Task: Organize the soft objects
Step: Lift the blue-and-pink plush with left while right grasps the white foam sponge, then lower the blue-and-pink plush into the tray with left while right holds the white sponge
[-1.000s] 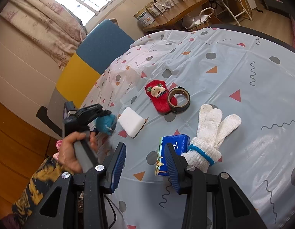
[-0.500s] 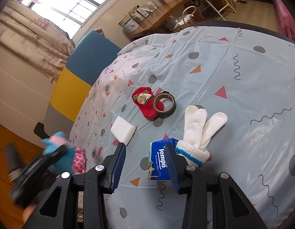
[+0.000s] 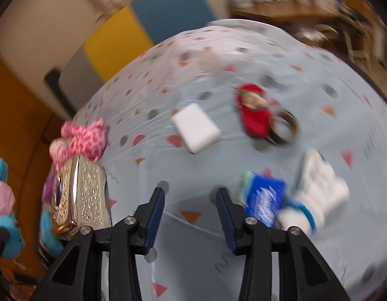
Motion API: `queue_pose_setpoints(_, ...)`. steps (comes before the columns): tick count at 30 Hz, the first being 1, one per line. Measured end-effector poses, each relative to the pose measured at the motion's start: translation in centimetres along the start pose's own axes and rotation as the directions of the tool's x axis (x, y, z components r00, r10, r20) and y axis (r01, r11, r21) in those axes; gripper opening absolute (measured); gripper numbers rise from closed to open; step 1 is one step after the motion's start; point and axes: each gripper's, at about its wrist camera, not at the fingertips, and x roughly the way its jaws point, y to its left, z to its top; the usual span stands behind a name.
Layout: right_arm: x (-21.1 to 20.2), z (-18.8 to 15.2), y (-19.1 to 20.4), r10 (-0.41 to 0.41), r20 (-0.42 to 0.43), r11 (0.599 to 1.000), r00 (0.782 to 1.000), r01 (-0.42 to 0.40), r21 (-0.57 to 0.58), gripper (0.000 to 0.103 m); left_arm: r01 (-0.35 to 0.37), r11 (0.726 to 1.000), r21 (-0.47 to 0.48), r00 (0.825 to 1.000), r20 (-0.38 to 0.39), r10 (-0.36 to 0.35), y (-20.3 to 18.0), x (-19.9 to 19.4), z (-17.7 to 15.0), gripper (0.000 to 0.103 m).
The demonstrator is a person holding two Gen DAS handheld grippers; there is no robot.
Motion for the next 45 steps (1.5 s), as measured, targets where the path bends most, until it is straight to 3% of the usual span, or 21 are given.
queue_pose_setpoints(2,1.8,1.5,1.7,-0.029,-0.021,0.996,0.999,0.027,-0.087,0.068,-0.006,1.0,-0.017,1.0,-0.013,0.006,1.6,-0.6,-1.6,0.058)
queue_pose_setpoints(3,2.8,2.3,2.4,-0.048,-0.026,0.99,0.999,0.044,-0.131,0.069,-0.011,1.0,-0.025,1.0,-0.019,0.011,2.3,-0.9,-2.3,0.058)
queue_pose_setpoints(10,11.1,6.9,3.4,-0.254,-0.096,0.941,0.962,0.223,-0.255,0.069,-0.041,0.995,-0.089,0.999,-0.023,0.039,6.5,-3.1,-6.1,0.058)
queue_pose_setpoints(14,13.2,8.4,3.3,-0.293,-0.097,0.925,0.951,0.257,-0.278,0.07,-0.042,0.991,-0.13,0.999,-0.018,0.04,8.0,-3.6,-6.8,0.059)
queue_pose_setpoints(20,16.4,9.2,2.7,-0.338,-0.147,0.92,0.929,0.293,-0.261,0.07,-0.044,0.988,-0.149,0.999,-0.024,0.041,8.5,-3.3,-7.2,0.059)
queue_pose_setpoints(22,16.6,8.8,2.6,-0.364,-0.142,0.909,0.921,0.317,-0.272,0.056,-0.046,0.985,-0.165,0.999,-0.036,0.041,8.7,-3.1,-7.6,0.059)
queue_pose_setpoints(23,16.5,8.6,2.6,-0.35,-0.151,0.914,0.924,0.301,-0.273,0.026,-0.048,0.984,-0.172,0.998,-0.041,0.042,8.7,-2.9,-7.7,0.059)
queue_pose_setpoints(24,16.3,8.1,2.6,-0.322,-0.165,0.925,0.932,0.272,-0.266,0.022,-0.048,0.983,-0.18,0.998,-0.043,0.041,8.9,-2.9,-7.9,0.059)
queue_pose_setpoints(31,14.5,3.1,4.8,-0.284,-0.208,0.913,0.936,0.197,-0.358,0.02,-0.048,0.974,-0.22,0.998,-0.039,0.041,9.6,-3.4,-8.7,0.059)
queue_pose_setpoints(36,12.6,-0.6,5.8,-0.201,-0.275,0.934,0.94,0.099,-0.344,0.02,-0.033,0.973,-0.229,0.999,-0.023,0.028,9.9,-4.1,-9.2,0.059)
queue_pose_setpoints(41,10.9,-2.8,6.4,-0.167,-0.291,0.936,0.942,0.059,-0.347,0.021,-0.017,0.973,-0.228,1.0,-0.001,0.017,10.0,-5.2,-9.8,0.059)
queue_pose_setpoints(45,9.3,-4.3,6.4,-0.068,-0.347,0.966,0.935,-0.026,-0.258,0.021,-0.012,0.972,-0.235,1.0,0.017,0.017,10.5,-6.3,-10.2,0.059)
